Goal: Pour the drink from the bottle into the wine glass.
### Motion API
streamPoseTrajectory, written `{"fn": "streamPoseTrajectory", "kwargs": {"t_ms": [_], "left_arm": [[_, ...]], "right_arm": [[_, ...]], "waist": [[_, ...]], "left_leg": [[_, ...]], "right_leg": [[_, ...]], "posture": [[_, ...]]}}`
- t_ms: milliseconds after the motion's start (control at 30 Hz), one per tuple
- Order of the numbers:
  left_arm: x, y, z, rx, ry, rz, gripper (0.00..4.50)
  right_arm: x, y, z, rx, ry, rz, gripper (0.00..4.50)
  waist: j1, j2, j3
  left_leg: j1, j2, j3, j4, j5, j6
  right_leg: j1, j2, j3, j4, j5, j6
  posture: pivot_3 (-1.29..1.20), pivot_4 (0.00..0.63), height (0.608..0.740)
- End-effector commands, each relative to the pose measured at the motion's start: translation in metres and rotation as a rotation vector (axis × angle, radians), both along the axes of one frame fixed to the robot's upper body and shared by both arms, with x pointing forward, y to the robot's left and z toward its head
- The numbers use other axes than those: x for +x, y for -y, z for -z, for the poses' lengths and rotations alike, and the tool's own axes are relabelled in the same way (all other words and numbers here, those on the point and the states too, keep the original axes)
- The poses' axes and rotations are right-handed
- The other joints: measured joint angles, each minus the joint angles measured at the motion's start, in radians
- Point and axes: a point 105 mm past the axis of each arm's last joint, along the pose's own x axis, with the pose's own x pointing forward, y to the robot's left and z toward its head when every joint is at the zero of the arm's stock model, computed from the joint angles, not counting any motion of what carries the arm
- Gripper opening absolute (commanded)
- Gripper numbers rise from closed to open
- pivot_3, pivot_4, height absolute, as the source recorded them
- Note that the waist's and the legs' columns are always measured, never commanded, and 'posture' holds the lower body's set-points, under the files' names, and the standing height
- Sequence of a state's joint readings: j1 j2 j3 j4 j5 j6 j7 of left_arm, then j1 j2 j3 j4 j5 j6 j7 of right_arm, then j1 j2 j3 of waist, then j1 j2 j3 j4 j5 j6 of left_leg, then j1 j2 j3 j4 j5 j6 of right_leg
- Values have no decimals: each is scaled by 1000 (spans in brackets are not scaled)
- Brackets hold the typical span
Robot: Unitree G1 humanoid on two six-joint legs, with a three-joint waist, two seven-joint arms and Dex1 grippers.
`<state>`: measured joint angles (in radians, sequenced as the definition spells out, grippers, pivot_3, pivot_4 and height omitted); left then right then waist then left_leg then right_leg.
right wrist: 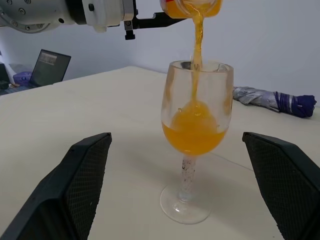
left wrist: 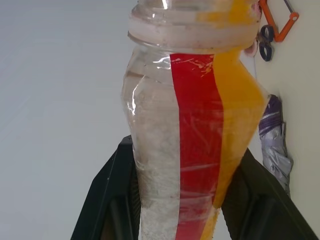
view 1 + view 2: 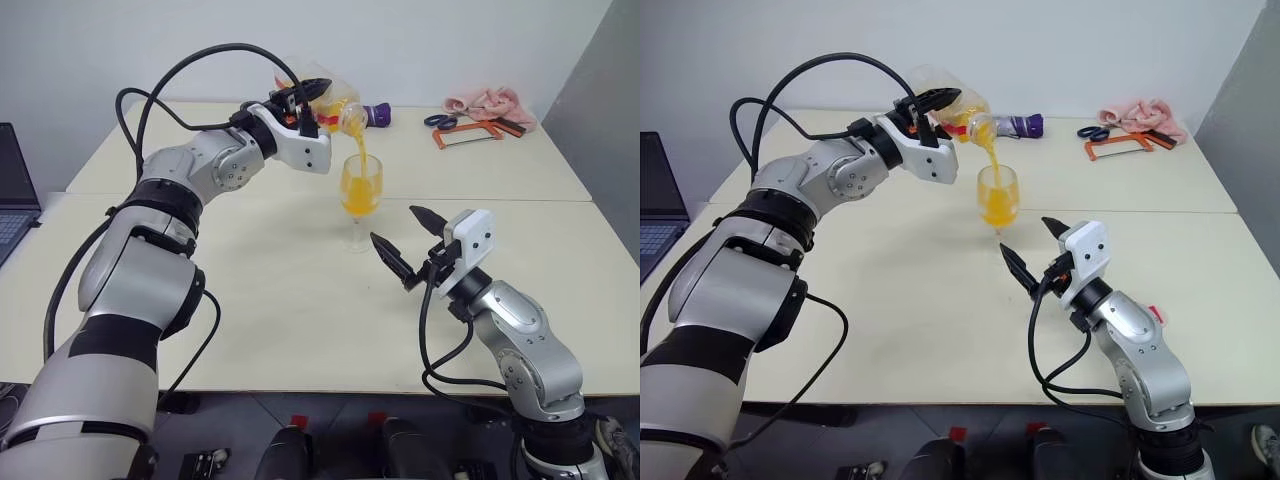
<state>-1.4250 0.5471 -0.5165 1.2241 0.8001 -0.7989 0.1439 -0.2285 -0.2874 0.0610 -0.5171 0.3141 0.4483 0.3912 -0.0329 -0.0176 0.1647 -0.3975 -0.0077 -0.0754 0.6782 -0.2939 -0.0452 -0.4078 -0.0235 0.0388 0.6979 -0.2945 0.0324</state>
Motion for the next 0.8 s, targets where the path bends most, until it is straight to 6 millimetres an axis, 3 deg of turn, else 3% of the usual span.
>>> {"fn": "streamPoseTrajectory", "kwargs": {"t_ms": [33, 800], "left_arm": [[-5, -1, -26, -21, 71, 9, 1689], [-5, 1, -28, -23, 86, 14, 1689]], "right_arm": [[-7, -2, -14, 15, 63, -9, 4500], [-9, -2, -13, 10, 56, -12, 4500]], "waist": [[0, 0, 0], [0, 0, 0]], "left_leg": [[0, 0, 0, 0, 0, 0], [0, 0, 0, 0, 0, 0]], "right_leg": [[0, 0, 0, 0, 0, 0], [0, 0, 0, 0, 0, 0]], "posture": [[0, 150, 740], [0, 150, 740]]}}
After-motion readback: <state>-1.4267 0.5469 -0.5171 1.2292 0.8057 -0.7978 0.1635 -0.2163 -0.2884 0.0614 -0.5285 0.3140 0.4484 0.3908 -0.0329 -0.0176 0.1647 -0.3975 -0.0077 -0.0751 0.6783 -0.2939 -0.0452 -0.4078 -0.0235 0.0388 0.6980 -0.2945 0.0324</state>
